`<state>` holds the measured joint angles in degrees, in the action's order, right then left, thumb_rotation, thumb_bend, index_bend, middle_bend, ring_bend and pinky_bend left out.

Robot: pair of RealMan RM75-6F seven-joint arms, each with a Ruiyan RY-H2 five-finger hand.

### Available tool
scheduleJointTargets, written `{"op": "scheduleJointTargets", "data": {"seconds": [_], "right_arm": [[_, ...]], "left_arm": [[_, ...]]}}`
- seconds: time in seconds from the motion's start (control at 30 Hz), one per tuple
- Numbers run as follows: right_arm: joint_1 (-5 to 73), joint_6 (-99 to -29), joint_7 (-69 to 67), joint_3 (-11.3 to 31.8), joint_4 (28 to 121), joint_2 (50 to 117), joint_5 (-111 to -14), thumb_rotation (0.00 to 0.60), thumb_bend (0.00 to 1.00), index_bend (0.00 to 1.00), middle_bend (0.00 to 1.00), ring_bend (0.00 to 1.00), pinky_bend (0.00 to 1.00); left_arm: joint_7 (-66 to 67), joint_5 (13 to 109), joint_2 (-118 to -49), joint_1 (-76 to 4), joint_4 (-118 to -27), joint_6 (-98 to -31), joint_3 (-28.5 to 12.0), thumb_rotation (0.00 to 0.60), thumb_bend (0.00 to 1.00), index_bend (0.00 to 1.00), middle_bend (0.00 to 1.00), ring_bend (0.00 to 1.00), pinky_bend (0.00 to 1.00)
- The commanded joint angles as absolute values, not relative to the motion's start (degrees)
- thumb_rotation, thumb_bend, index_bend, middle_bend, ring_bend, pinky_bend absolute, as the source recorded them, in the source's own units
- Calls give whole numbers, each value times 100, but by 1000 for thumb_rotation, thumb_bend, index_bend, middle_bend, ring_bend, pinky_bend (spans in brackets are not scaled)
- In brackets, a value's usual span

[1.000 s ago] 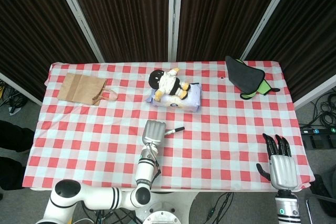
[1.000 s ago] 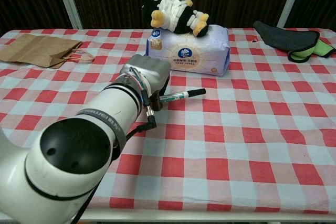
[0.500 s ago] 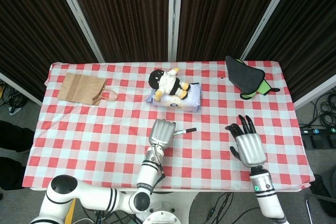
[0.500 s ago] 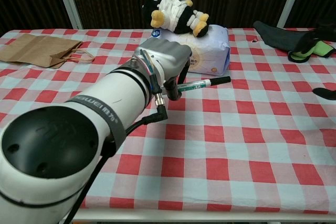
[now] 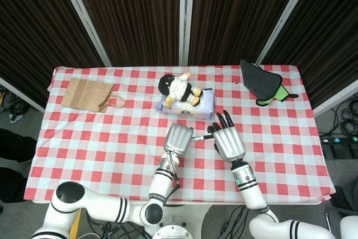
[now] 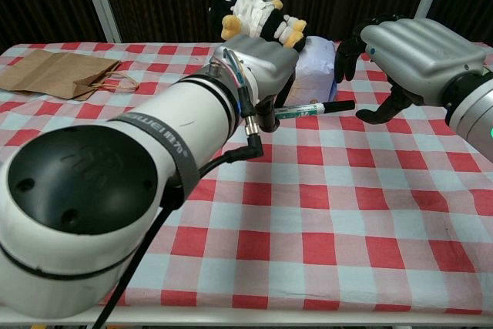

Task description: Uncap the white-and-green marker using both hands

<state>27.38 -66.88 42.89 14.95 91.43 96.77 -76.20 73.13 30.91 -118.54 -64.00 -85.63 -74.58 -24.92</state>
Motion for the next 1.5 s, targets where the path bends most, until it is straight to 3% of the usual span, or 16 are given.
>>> {"op": "scheduleJointTargets", "data": {"seconds": [0.03, 0.8, 1.03, 1.5], "right_arm": [[2842, -6724, 4335, 1516, 9018, 9790, -7560, 600, 127, 474, 421, 121, 15], [3181, -6800, 4018, 1341, 8639, 10007, -7304, 600, 153, 528, 466, 162, 16], [3210, -6838, 3980, 1281, 8601, 10037, -7222, 600, 250, 551, 506, 199, 25], [3261, -6970, 3755, 1188, 8513, 10068, -7303, 600, 288, 619, 591, 245, 41]], "left_arm": [[7279, 3070, -11834, -6411, -8597, -7487, -2478, 600, 410, 587, 597, 528, 593], [7084, 2966, -11736, -6515, -8811, -7727, -2371, 600, 411, 588, 601, 530, 593], [7012, 2992, -11714, -6530, -8879, -7765, -2353, 600, 411, 588, 601, 530, 593], [6912, 3024, -11636, -6525, -9062, -7831, -2298, 600, 412, 588, 601, 530, 593]]}}
